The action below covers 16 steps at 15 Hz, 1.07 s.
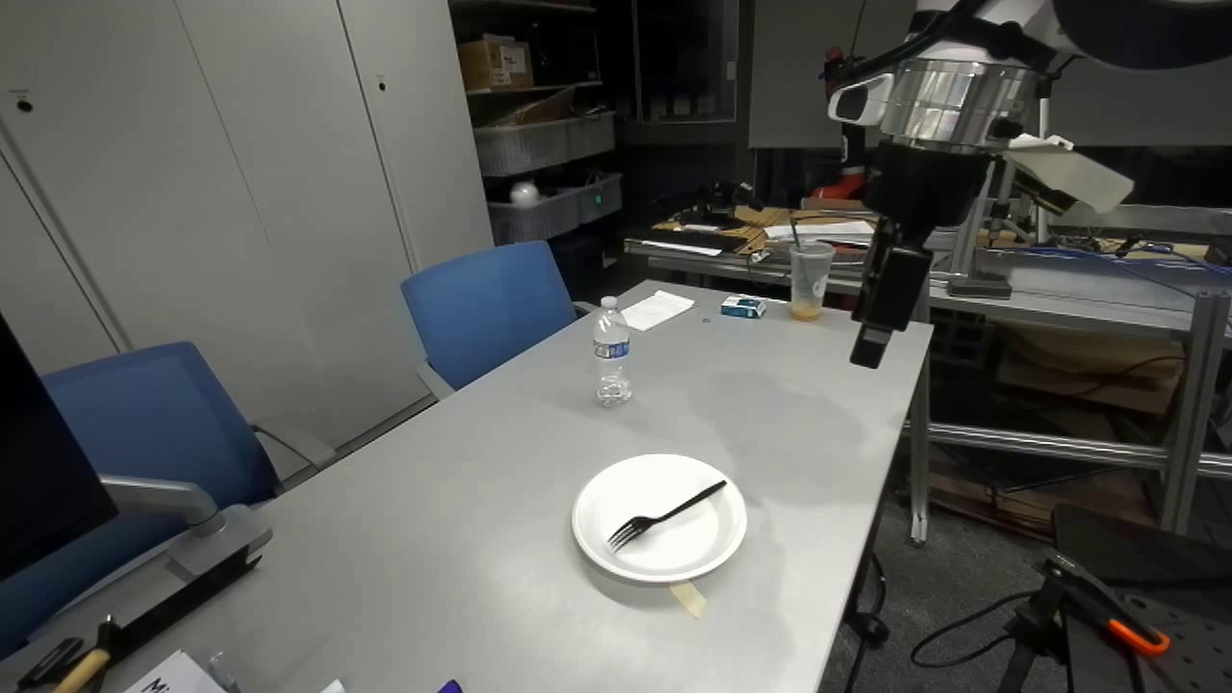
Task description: Put the fork on the table
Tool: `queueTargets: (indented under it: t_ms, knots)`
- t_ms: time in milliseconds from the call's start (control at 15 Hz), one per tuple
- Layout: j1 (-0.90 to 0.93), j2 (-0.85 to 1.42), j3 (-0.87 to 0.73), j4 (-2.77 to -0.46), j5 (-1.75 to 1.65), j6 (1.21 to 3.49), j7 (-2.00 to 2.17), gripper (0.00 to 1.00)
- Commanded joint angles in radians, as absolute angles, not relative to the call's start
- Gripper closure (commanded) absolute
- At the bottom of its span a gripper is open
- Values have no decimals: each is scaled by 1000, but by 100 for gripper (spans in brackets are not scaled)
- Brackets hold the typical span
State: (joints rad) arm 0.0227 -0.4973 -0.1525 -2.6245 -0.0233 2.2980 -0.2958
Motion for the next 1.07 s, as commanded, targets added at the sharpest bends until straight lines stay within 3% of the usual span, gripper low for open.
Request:
queueTargets:
  t_ms: [0,1000]
  knots:
    - [46,-418,-133,-2559,-28,2320,-361,0]
    - [101,-232,-62,-2504,-15,2450,-446,0]
